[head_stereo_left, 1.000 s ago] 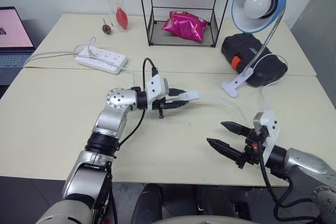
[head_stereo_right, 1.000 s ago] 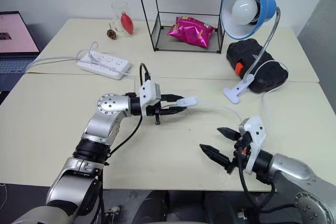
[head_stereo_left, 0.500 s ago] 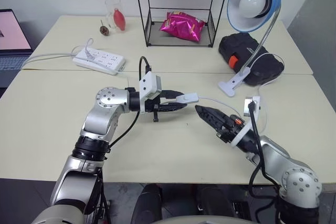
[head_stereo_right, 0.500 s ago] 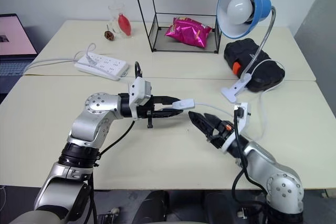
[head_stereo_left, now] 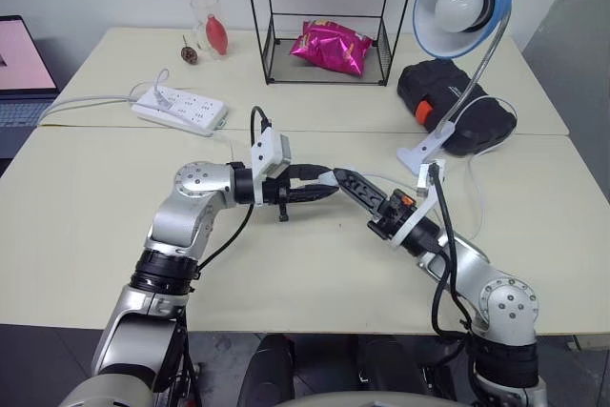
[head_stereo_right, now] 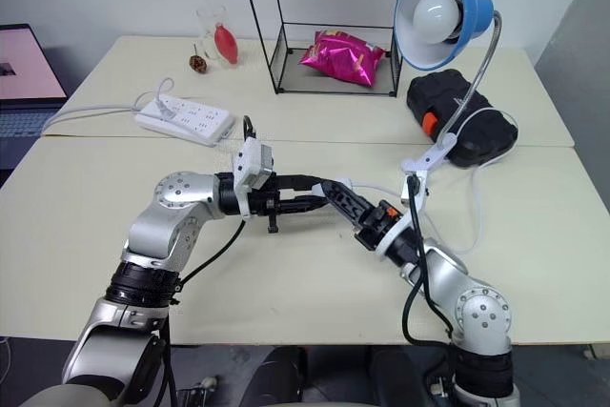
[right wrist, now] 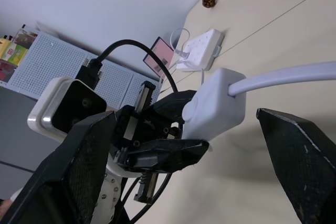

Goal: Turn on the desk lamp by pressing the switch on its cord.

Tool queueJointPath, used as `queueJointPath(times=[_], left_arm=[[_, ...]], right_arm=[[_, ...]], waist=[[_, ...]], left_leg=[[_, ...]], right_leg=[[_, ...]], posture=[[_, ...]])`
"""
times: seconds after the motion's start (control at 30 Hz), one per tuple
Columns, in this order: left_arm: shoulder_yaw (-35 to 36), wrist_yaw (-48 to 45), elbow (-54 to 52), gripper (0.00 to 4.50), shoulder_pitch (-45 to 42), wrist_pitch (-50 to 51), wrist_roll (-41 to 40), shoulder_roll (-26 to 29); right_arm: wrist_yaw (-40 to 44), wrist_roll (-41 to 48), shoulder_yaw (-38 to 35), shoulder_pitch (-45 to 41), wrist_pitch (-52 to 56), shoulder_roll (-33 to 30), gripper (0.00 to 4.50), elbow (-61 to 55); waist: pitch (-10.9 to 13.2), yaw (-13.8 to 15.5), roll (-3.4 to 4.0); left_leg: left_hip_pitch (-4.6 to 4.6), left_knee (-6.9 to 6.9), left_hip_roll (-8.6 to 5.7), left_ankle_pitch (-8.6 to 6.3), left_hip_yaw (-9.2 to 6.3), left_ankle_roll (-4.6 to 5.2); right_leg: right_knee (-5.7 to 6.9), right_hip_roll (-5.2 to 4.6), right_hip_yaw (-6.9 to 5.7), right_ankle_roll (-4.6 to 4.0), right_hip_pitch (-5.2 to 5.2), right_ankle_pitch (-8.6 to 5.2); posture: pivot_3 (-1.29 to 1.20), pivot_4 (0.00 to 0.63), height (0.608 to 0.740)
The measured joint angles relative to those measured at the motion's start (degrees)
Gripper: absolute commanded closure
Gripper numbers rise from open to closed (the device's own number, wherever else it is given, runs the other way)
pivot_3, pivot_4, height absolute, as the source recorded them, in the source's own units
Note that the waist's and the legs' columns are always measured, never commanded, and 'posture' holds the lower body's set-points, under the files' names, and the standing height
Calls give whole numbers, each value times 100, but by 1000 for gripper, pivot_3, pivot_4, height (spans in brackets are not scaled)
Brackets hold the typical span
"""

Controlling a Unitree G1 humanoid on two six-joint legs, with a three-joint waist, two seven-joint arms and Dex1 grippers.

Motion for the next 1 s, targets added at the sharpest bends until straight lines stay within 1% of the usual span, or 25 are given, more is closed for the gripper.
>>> queueJointPath(times=[0.2, 0.5, 0.6, 0.73, 0.77, 1.0], left_arm=[[-1, 48, -120, 3377, -3, 214, 11, 76], [-4, 159, -362, 3377, -6, 337, 21, 103], [-9, 187, -425, 3377, -6, 379, 21, 103], [-11, 225, -540, 3377, -7, 463, 20, 103], [-11, 239, -555, 3377, -10, 478, 20, 103], [-29, 296, -582, 3377, -9, 595, 22, 110]], right_arm=[[2, -163, 45, -40, -164, 77, 0, 130], [-1, -175, 53, -45, -227, 100, 0, 211], [-7, -174, 102, -46, -223, 100, 529, 225], [-21, -171, 118, -48, -220, 99, 1635, 233], [-26, -170, 120, -48, -219, 99, 1823, 239], [-77, -108, 165, -97, -213, 124, 3605, 268]], waist=[[0, -6, 0], [0, -8, 1], [0, -9, 1], [0, -9, 1], [0, -10, 1], [1, -15, 1]], left_leg=[[0, -1, 0, 0, 0, 0], [-1, -3, 1, 0, 1, 0], [-1, -3, 1, 0, 1, 0], [-2, -3, 0, 0, 1, 0], [-2, -3, 0, 0, 1, 0], [-3, -3, 1, 0, 1, 0]], right_leg=[[0, 0, 0, 0, -1, 0], [-2, 0, 1, 0, -2, 0], [-2, 0, 1, 0, -2, 0], [-4, 0, 1, 0, -2, 0], [-4, 0, 1, 0, -2, 0], [-5, 0, 1, 0, -3, 0]], posture=[[0, 150, 740], [0, 150, 740], [0, 150, 740], [0, 150, 740], [0, 150, 740], [0, 150, 740]])
